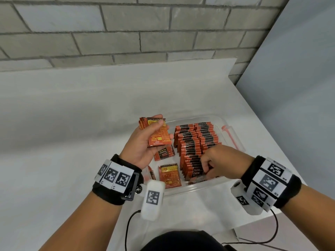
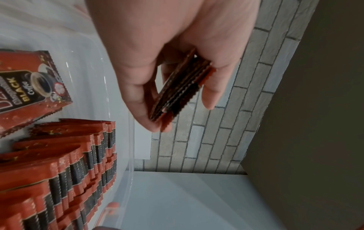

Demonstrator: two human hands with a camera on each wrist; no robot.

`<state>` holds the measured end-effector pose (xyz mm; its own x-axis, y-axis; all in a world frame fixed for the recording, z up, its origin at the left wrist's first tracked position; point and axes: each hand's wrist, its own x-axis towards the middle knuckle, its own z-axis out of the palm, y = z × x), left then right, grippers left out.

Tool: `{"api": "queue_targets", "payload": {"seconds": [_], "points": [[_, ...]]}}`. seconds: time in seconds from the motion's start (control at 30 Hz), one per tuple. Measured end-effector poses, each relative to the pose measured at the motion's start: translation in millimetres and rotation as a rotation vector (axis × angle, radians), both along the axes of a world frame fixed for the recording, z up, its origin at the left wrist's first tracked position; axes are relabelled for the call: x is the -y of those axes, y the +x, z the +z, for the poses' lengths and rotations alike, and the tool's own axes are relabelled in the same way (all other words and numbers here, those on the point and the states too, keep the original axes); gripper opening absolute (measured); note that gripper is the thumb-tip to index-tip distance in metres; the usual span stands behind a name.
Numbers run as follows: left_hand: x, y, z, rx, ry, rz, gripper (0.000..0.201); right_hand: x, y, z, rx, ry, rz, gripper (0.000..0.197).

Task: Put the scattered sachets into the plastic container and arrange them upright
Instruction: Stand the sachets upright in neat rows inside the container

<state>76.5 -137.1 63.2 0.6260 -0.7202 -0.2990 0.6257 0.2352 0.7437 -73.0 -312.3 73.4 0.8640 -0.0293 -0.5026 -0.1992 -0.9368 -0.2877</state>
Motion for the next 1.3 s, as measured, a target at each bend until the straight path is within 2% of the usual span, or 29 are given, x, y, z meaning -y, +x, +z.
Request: {"api": "queue_targets", "payload": {"seconds": [0.2, 0.33, 0.5, 0.57, 0.67, 0.73, 0.83, 0.93, 1.03, 1.13, 1.2, 1.27, 1.3], "points": [[-3.0, -3.0, -0.2, -0.012, 0.004, -0.005, 0.04, -4.3, 0.0, -0.6, -0.017, 0.033, -0.044, 0.009], [-3.1, -5.8, -1.2, -0.032, 0.008, -0.017, 0.025, -5.3, -0.9, -1.1, -0.01, 0.043, -0.064, 0.013], [-4.7, -5.8, -1.0, -0.01, 0.023, -0.074, 0.036, -2.5, -2.0, 12.1, -0.007, 0.079, -0.127, 0.018], [-4.8, -6.3, 0.3, 0.011, 0.017, -0.097, 0.036, -0.8, -2.1, 17.2, 0.068, 0.108, -0.162, 0.017], [-3.4, -9.9, 2.2, 0.032, 0.006, -0.145, 0.044, -1.9, -0.7, 24.3, 0.306, 0.218, -0.253, 0.01], [-0.9, -14.5, 4.5, 0.049, -0.008, -0.183, 0.045, -8.0, 3.1, 30.9, 0.438, 0.335, -0.352, 0.018], [4.5, -22.7, 6.4, 0.074, -0.03, -0.227, 0.044, -20.0, 10.8, 38.5, 0.502, 0.489, -0.43, 0.029], [8.3, -27.7, 6.8, 0.092, -0.052, -0.233, 0.042, -24.5, 15.2, 40.6, 0.54, 0.598, -0.466, 0.029], [8.0, -28.6, 8.3, 0.084, -0.023, -0.213, 0.03, -20.4, 17.1, 41.8, 0.638, 0.587, -0.525, 0.016], [6.7, -25.9, 8.4, 0.044, 0.008, -0.145, 0.048, -17.8, 15.0, 41.5, 0.845, 0.52, -0.556, 0.013], [7.2, -25.1, 10.2, 0.013, -0.019, -0.113, 0.042, -20.0, 11.8, 39.2, 0.941, 0.495, -0.487, 0.013], [7.7, -25.1, 11.9, -0.015, -0.056, -0.072, 0.036, -23.9, 8.8, 34.4, 0.934, 0.437, -0.369, 0.012], [7.7, -24.6, 12.3, -0.015, -0.068, -0.048, 0.04, -25.6, 7.8, 31.9, 0.909, 0.403, -0.304, 0.012]]}}
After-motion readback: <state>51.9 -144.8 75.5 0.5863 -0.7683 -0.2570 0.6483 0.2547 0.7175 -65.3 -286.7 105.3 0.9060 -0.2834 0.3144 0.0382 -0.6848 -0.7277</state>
